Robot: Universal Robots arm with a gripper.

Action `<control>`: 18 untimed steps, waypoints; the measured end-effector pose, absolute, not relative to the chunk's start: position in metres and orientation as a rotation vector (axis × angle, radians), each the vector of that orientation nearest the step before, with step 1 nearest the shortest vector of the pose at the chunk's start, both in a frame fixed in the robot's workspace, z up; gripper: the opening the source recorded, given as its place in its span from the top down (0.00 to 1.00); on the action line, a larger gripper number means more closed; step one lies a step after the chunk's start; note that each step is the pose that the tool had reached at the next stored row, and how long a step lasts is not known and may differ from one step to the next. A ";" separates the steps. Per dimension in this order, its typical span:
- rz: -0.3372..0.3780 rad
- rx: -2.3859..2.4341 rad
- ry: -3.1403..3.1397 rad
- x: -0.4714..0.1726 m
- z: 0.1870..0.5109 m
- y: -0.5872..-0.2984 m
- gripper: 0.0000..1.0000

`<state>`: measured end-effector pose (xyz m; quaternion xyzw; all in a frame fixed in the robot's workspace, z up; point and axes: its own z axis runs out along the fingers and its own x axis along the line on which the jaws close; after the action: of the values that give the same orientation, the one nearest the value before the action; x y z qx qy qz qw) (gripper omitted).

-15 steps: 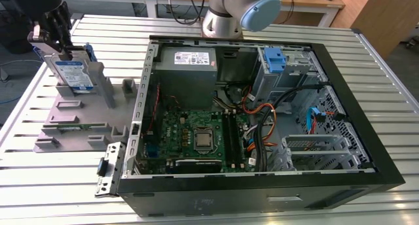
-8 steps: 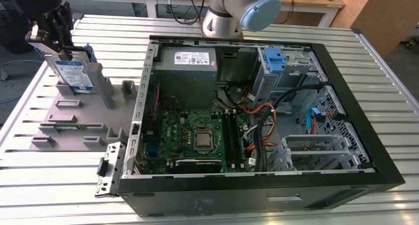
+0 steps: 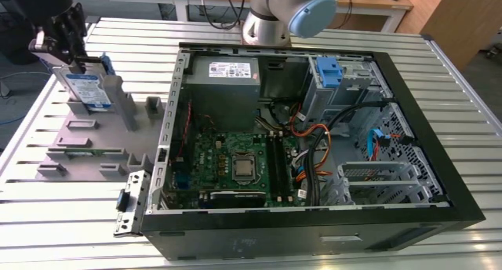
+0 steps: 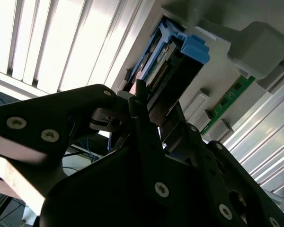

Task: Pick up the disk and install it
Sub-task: 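Pick up the disk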

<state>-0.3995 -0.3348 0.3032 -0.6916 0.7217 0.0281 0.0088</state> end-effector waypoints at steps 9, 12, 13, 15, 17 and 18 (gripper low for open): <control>0.088 -2.180 2.236 -0.400 0.303 -0.335 0.65; 0.088 -2.181 2.235 -0.400 0.303 -0.335 0.65; 0.088 -2.181 2.235 -0.400 0.303 -0.335 0.65; 0.088 -2.181 2.235 -0.400 0.303 -0.335 0.65; 0.088 -2.181 2.235 -0.400 0.303 -0.335 0.65; 0.088 -2.181 2.235 -0.400 0.303 -0.335 0.65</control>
<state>-0.3999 -0.3350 0.3031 -0.6982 0.7153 0.0281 0.0087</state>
